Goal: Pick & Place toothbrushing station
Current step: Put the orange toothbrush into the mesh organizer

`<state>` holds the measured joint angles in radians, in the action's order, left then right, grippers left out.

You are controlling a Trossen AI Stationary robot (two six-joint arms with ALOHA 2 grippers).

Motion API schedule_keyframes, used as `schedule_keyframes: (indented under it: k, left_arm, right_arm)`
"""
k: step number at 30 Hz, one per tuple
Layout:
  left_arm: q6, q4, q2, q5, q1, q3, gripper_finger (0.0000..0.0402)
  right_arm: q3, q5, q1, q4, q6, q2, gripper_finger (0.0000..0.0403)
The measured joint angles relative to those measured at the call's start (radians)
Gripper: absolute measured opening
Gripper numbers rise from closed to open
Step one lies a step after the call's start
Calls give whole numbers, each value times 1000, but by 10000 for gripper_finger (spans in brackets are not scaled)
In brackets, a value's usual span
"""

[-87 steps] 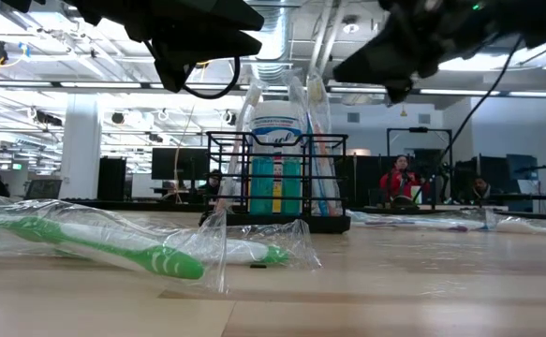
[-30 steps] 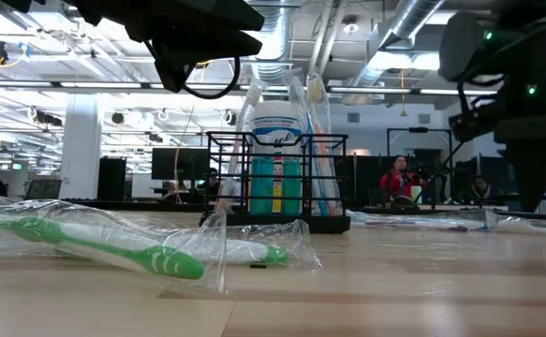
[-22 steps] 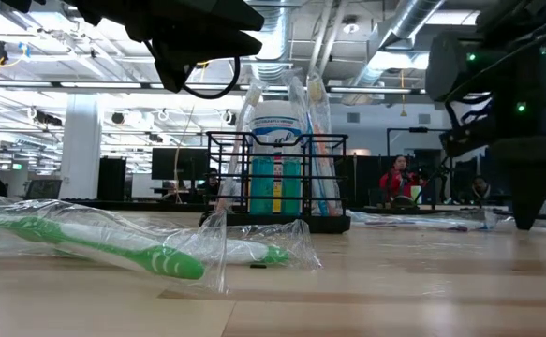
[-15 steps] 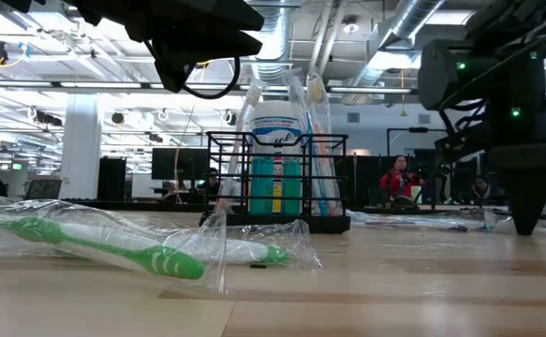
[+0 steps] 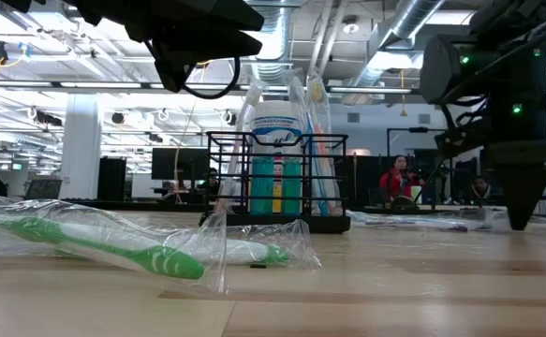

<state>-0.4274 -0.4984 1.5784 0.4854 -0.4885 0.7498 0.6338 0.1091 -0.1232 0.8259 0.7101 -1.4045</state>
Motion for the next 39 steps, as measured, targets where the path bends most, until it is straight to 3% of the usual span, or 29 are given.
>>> schedule_keyframes:
  k: [13,26,39]
  left_arm:
    - [0,0,0,10,0,0,106]
    - [0,-5,0,11,0,0,106]
    - [1,-21,0,23,0,0,106]
  right_arm:
    - [2,-2,-55,-131,-6,149,14]
    - [3,57,-120,-441,-85,323,6]
    - [5,54,-120,-826,-253,301,8]
